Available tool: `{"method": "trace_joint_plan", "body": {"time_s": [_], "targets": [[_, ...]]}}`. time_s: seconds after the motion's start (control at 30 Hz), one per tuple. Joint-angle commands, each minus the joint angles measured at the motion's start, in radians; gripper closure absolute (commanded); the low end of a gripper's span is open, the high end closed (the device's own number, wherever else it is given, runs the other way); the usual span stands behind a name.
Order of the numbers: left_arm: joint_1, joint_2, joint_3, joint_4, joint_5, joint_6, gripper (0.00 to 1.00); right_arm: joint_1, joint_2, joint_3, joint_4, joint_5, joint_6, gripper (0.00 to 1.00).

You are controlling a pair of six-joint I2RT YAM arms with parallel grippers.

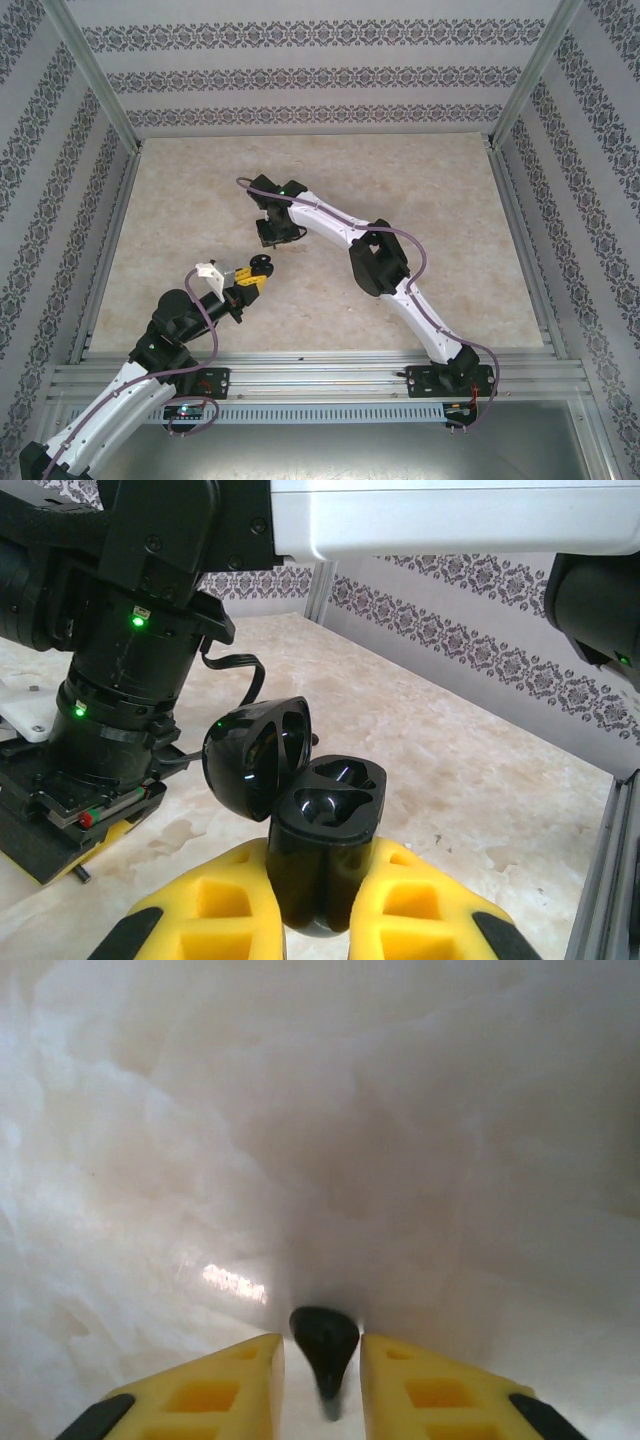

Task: Insert the wireless bluetooth earbuds into the charging case

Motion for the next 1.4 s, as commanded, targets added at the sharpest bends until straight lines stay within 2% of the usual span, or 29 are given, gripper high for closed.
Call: {"method": "trace_joint_plan", "body": {"time_s": [0.0, 0.23, 0.33, 0.6, 0.77, 1.03, 1.37], "targets": [[0.004, -0.005, 0.023, 0.004, 0.028, -0.014, 1.0, -0.009, 0.035, 0.029, -0.031, -0.015, 0.0, 0.82], [0.004, 0.0, 0.024, 0.006, 0.024, -0.016, 1.0, -0.018, -0.054, -0.095, -0.033, 0.017, -0.02, 0.89], [0.004, 0.014, 0.027, 0.012, 0.032, -0.021, 1.0, -0.028, -0.162, -0.269, 0.015, 0.04, -0.011, 0.9], [0.003, 0.14, 0.038, 0.105, 0.049, -0.071, 1.0, -0.104, -0.554, -0.955, 0.254, 0.049, 0.111, 0.89], [0.003, 0.292, 0.06, 0.228, 0.082, -0.087, 1.0, -0.114, -0.717, -1.201, 0.288, 0.07, 0.15, 0.85], [0.002, 0.498, 0.114, 0.35, 0.116, -0.11, 1.0, -0.117, -0.798, -1.277, 0.304, 0.019, 0.206, 0.7], [0.001, 0.497, 0.163, 0.264, 0.113, -0.033, 1.0, -0.168, -0.84, -1.218, 0.23, -0.023, 0.197, 0.65]]}}
